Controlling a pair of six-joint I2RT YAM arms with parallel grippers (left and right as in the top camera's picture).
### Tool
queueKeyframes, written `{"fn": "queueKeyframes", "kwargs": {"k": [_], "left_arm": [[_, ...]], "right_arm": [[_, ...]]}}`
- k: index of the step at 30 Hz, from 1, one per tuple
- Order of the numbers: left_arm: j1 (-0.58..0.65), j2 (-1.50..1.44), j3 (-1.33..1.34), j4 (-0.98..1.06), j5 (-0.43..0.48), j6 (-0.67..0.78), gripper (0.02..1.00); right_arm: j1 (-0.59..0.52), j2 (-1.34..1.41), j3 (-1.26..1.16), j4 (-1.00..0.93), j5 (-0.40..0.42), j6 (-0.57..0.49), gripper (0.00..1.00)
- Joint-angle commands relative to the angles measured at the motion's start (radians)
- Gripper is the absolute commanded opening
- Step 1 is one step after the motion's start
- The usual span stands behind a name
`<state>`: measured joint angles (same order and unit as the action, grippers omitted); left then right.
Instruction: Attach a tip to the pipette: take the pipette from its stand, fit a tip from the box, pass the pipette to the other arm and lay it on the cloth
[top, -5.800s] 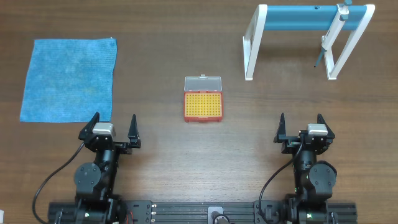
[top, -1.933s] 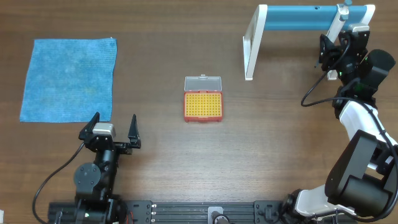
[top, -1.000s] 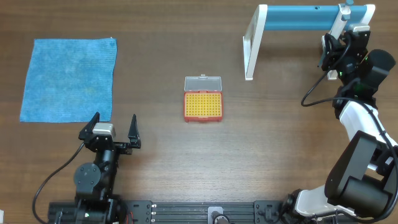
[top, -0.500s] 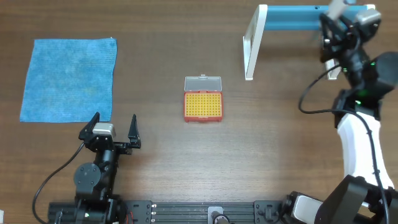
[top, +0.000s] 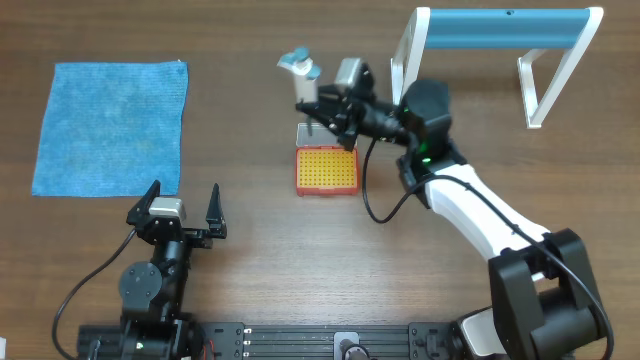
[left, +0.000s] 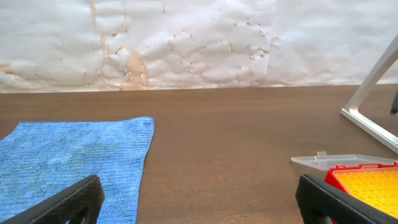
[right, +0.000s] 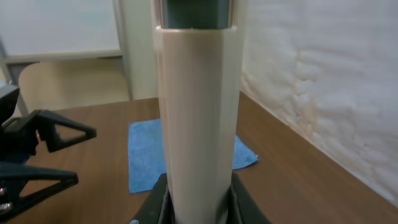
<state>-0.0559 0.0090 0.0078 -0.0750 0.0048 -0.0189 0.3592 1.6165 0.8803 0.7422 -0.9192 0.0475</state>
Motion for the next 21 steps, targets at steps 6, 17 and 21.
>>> {"fn": "queueKeyframes", "kwargs": {"k": [6, 17, 21], "left_arm": [[-0.003, -0.005, -0.002, -0.007, 0.006, 0.02, 0.998], [-0.003, -0.005, -0.002, -0.007, 0.006, 0.02, 0.998], [-0.003, -0.005, -0.002, -0.007, 0.006, 0.02, 0.998]], "right_arm": [[0.06, 0.031, -0.234, 0.324, -0.006, -0.218, 0.077], [0.027, 0.036, -0.283, 0.353, 0.122, -0.102, 0.077], [0.027, 0.119, -0.283, 0.495, 0.123, 0.03, 0.077]]}}
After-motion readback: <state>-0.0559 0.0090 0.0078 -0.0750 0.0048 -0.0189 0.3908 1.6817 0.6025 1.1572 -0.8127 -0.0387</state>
